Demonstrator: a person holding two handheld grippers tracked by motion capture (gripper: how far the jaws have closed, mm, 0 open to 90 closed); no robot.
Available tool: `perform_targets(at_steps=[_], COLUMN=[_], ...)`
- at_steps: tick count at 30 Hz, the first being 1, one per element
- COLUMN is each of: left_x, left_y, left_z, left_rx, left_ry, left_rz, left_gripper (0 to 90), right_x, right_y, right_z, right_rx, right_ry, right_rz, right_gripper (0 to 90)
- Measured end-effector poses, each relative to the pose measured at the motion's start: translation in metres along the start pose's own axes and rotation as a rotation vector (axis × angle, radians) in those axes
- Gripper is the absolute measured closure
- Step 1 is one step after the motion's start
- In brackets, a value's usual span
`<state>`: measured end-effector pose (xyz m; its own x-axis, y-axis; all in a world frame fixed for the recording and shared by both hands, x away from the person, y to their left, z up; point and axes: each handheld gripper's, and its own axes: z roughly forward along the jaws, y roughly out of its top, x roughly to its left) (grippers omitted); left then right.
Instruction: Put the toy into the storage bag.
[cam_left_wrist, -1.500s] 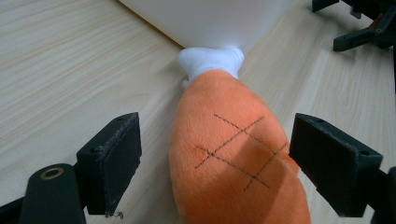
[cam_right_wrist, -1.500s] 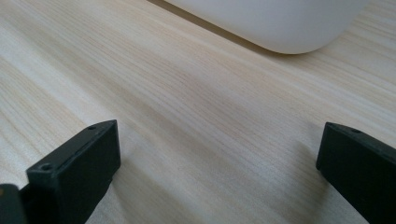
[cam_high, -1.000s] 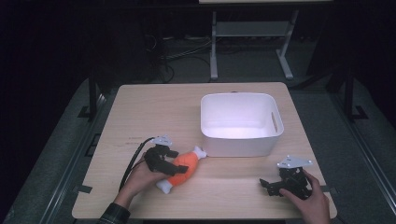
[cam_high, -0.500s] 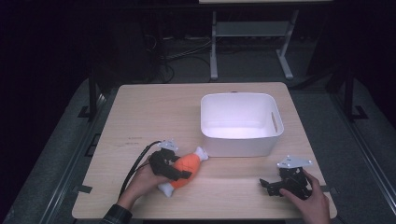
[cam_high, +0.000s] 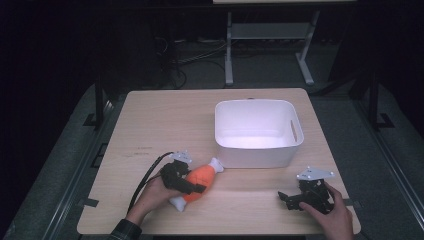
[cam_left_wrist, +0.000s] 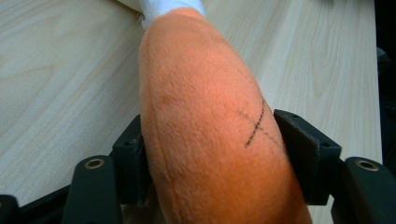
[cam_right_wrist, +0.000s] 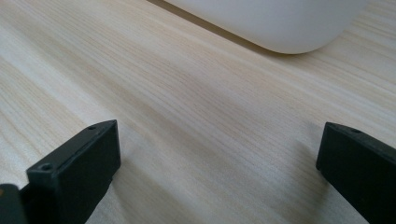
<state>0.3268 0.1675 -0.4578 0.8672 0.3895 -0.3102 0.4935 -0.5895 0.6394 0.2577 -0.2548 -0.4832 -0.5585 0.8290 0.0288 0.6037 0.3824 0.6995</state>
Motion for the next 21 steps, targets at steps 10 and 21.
perform_targets(at_steps=[10, 21], left_x=[-0.002, -0.005], left_y=[-0.001, -0.003], left_z=[-0.006, -0.018], left_rx=[0.009, 0.004], left_ry=[-0.004, -0.013], left_rz=[0.029, 0.056], left_gripper=[35.2, 35.4], right_x=[0.000, 0.000], right_y=[0.000, 0.000], right_z=[0.000, 0.000], right_rx=[0.000, 0.000], right_ry=[0.000, -0.001], right_rz=[0.000, 0.001], right_gripper=[0.0, 0.0])
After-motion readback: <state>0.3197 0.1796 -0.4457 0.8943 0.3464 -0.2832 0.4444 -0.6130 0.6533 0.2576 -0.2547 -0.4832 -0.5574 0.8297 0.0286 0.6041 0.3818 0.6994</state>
